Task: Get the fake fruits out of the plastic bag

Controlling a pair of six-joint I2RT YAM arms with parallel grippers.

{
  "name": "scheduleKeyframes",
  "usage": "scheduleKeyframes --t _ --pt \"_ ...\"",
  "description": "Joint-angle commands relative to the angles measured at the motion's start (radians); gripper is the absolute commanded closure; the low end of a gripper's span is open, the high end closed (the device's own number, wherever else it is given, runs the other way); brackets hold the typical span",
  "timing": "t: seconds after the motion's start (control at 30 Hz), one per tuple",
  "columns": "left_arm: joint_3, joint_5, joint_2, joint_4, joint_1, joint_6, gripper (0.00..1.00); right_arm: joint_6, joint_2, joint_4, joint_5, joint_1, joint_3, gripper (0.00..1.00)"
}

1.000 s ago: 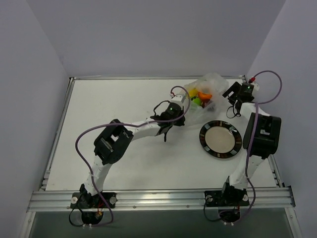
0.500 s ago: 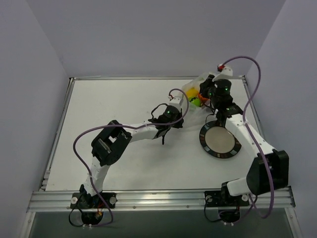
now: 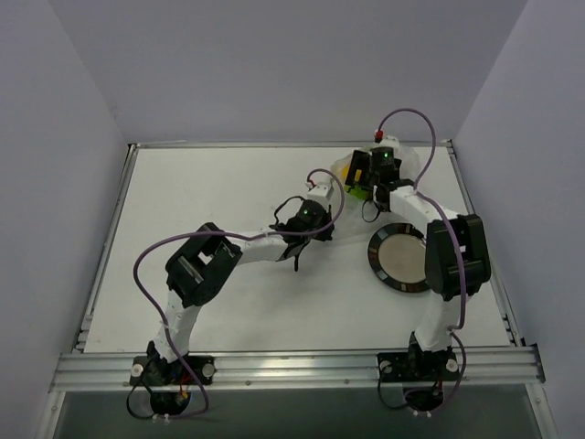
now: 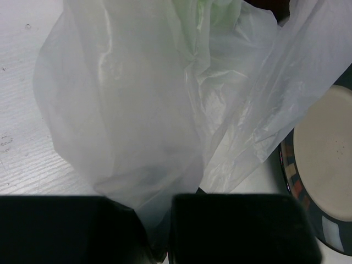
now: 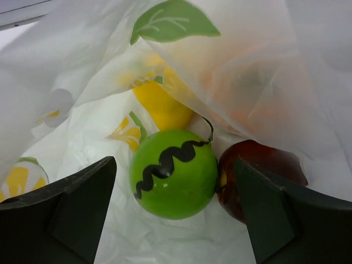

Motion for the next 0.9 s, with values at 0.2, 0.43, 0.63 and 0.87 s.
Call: scheduleKeyframes --t 0.2,0.43,0.63,0.87 --pt "-0.007 0.002 -0.048 0.052 0.018 -0.005 0.98 0.037 0.095 0.047 0.050 0.038 0.022 0.11" --pt "-0.018 0.002 -0.046 0.063 0.027 -0.015 0.98 0.023 0.135 0.049 0.083 0.052 0.046 0.14" --pt "-0.016 0.002 -0.046 0.058 0.030 -0.015 0.98 -0.002 0.034 0.101 0.113 0.076 0.031 0.53" --pt "0.002 0.042 -0.046 0.057 0.036 -0.020 0.98 0.012 -0.189 0.154 0.126 0.086 -0.092 0.53"
